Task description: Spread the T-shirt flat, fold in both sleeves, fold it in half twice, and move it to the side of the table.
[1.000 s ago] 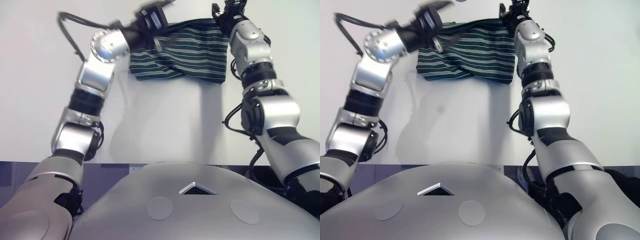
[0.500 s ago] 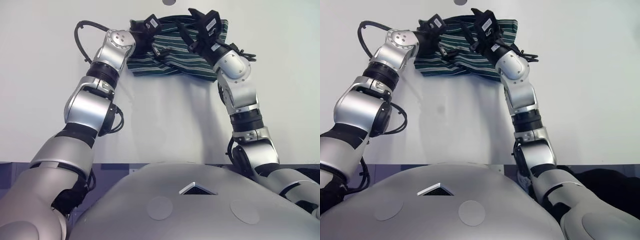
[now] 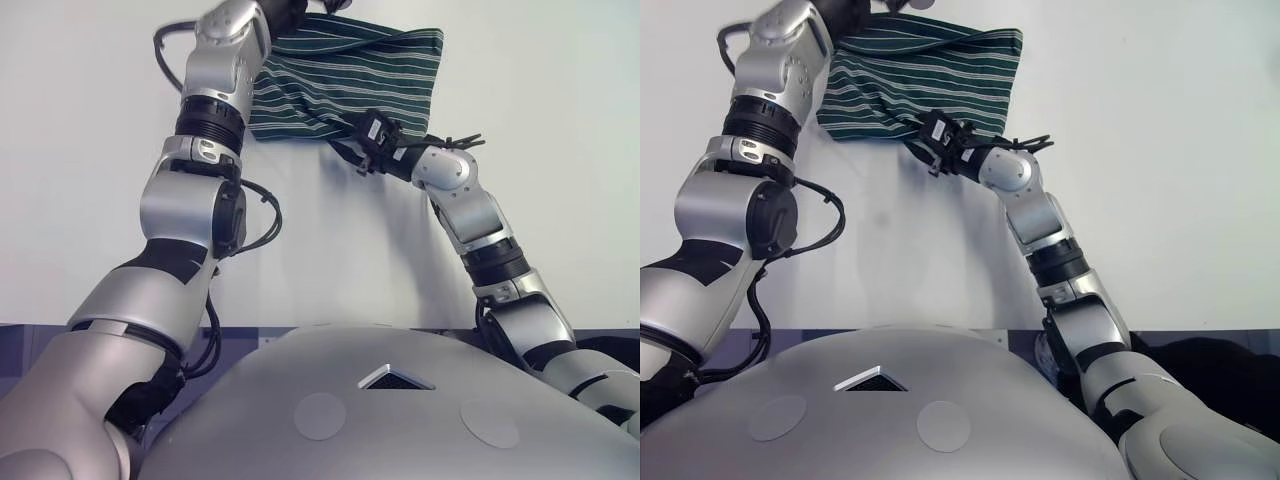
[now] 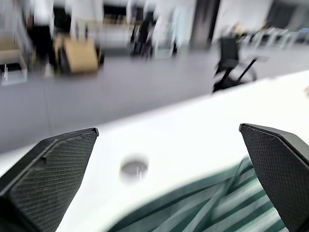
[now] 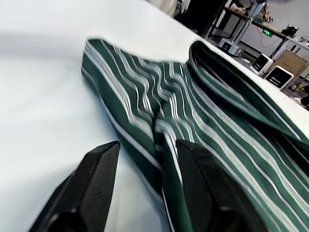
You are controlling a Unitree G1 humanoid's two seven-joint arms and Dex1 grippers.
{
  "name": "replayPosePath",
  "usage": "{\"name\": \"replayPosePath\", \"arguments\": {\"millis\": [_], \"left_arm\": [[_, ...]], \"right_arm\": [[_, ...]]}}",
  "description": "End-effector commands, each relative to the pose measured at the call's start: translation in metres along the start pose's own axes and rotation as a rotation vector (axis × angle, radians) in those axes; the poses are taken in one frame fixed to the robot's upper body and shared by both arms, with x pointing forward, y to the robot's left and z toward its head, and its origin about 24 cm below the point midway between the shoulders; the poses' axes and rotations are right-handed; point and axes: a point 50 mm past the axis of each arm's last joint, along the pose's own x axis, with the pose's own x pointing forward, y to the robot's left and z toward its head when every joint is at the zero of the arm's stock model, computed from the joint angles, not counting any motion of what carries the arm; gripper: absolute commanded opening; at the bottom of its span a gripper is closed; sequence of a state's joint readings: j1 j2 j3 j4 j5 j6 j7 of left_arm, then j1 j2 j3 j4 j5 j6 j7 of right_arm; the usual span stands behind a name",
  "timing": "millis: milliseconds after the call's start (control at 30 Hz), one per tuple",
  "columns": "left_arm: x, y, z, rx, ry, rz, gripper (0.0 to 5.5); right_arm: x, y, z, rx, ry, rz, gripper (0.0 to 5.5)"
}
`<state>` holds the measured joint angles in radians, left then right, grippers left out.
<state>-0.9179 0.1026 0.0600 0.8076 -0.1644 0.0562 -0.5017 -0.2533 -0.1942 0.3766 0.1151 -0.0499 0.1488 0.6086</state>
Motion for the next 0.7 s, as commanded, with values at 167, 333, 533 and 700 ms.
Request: {"name": "replayPosePath", "arguments": {"millis": [167, 333, 533, 700], "left_arm": [[-0.026, 0.010, 0.094, 0.217, -0.394, 0.298, 5.37], [-0.028, -0.036, 0.099, 0.237, -0.501, 0.162, 5.37], [-0.037, -0.053, 0.091, 0.272, -0.509, 0.120, 5.37], [-0.051, -0.046, 0.085, 0.329, -0.497, 0.157, 5.37]], "right_arm": [[0.045, 0.012, 0.036, 0.086, 0.048, 0.000, 2.16], [0.084, 0.002, 0.057, 0.268, -0.050, -0.200, 2.16], [0.101, 0.018, 0.006, 0.118, 0.321, -0.128, 2.16], [-0.003, -0.014, -0.061, -0.372, 0.604, 0.518, 2.16]]}}
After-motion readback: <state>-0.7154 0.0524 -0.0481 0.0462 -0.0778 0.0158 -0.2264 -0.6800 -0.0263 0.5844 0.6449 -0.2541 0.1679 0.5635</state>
